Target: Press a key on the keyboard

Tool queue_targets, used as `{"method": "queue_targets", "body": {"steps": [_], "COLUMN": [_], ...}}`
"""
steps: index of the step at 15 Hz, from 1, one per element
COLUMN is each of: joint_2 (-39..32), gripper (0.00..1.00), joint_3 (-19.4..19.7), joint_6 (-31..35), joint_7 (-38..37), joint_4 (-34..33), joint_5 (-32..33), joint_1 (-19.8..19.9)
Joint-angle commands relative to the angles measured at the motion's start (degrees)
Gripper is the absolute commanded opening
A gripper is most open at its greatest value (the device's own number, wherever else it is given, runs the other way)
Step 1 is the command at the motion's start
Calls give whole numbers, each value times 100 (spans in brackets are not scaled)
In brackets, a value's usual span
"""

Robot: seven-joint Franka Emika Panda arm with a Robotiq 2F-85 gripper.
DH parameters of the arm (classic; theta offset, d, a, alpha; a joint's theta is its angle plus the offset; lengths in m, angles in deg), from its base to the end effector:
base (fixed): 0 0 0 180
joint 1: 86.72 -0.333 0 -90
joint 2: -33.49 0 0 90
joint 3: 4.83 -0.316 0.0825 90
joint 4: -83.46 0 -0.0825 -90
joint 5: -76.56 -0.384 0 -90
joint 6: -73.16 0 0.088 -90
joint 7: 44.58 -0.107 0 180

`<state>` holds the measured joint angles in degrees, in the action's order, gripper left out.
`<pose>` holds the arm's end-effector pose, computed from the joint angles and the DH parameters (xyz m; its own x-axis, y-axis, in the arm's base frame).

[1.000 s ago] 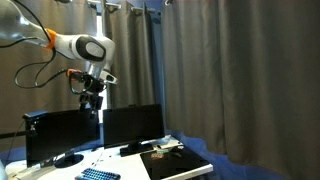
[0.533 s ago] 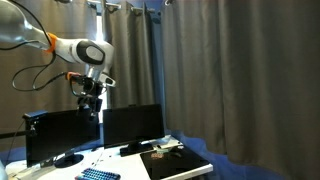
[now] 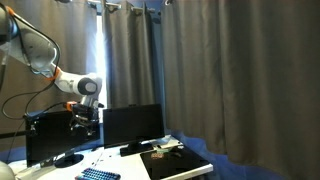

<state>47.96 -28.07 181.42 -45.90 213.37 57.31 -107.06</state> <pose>0.3136 0.3400 0.4437 0.8122 0.5628 -0.1538 0.5330 -0.8229 -0.1969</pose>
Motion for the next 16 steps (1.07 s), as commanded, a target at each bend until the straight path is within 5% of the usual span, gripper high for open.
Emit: {"method": "queue_targets", "body": {"steps": [1, 2, 3, 9, 16], "joint_2": [-1390, -1673, -995, -1703, -2749], "gripper": [100, 100, 100, 100, 100], "joint_3": [-330, -353, -223, -273, -278], "joint_6": [1078, 1016, 948, 1053, 2582], "joint_7": [-210, -194, -72, -76, 24], "joint_4": [-559, -723, -250, -671, -840], "joint_5": [280, 402, 165, 296, 659], "joint_1": [-210, -268, -263, -311, -490]}}
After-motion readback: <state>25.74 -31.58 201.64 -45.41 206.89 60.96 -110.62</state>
